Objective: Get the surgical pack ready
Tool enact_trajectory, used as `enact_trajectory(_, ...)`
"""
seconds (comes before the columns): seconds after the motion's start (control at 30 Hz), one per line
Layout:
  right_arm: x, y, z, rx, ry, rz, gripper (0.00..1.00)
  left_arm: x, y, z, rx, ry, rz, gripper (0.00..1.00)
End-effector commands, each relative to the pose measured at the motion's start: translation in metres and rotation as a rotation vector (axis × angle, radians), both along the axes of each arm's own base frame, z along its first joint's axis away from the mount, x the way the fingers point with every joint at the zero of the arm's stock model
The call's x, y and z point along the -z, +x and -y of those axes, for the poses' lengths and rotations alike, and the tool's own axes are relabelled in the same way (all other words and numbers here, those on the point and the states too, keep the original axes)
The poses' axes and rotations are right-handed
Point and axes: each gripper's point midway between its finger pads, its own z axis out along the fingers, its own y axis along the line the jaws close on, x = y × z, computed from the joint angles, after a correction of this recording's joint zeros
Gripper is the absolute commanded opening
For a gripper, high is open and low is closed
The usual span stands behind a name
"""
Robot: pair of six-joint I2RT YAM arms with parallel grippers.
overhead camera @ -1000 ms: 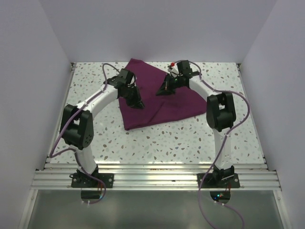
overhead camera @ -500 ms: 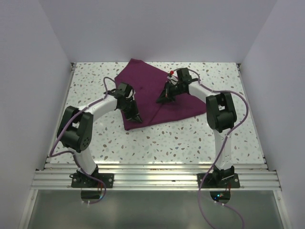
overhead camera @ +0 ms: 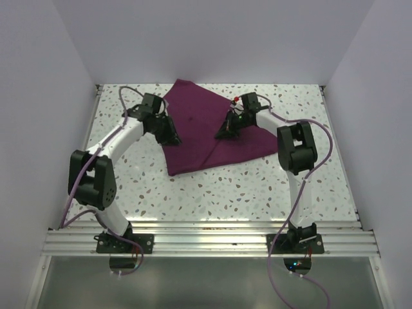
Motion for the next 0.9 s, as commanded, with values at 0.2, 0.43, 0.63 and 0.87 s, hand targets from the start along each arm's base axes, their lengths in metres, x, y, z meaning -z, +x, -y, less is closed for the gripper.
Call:
enact_trajectory(0.2,-0.031,0.028,0.028,0.072,-0.067,0.082,0.0,-0.09,0.083,-0.096,-0.233,0.04,0.316,0.39)
enact_trajectory(0.43,-0.049,0.029,0.033,0.08,-0.016,0.093,0.0,-0.044,0.127,-0.09,-0.17,-0.04,0.346,0.0)
enact_trajectory(0.63,-0.067,0.016,0.04,0.079,-0.025,0.126,0.0,0.019,0.151,-0.099,-0.167,-0.07,0.28,0.0)
enact_trajectory(0.87,-0.061,0.015,0.072,0.154,-0.022,0.09,0.0,0.076,0.171,-0.111,-0.178,-0.111,0.196,0.0)
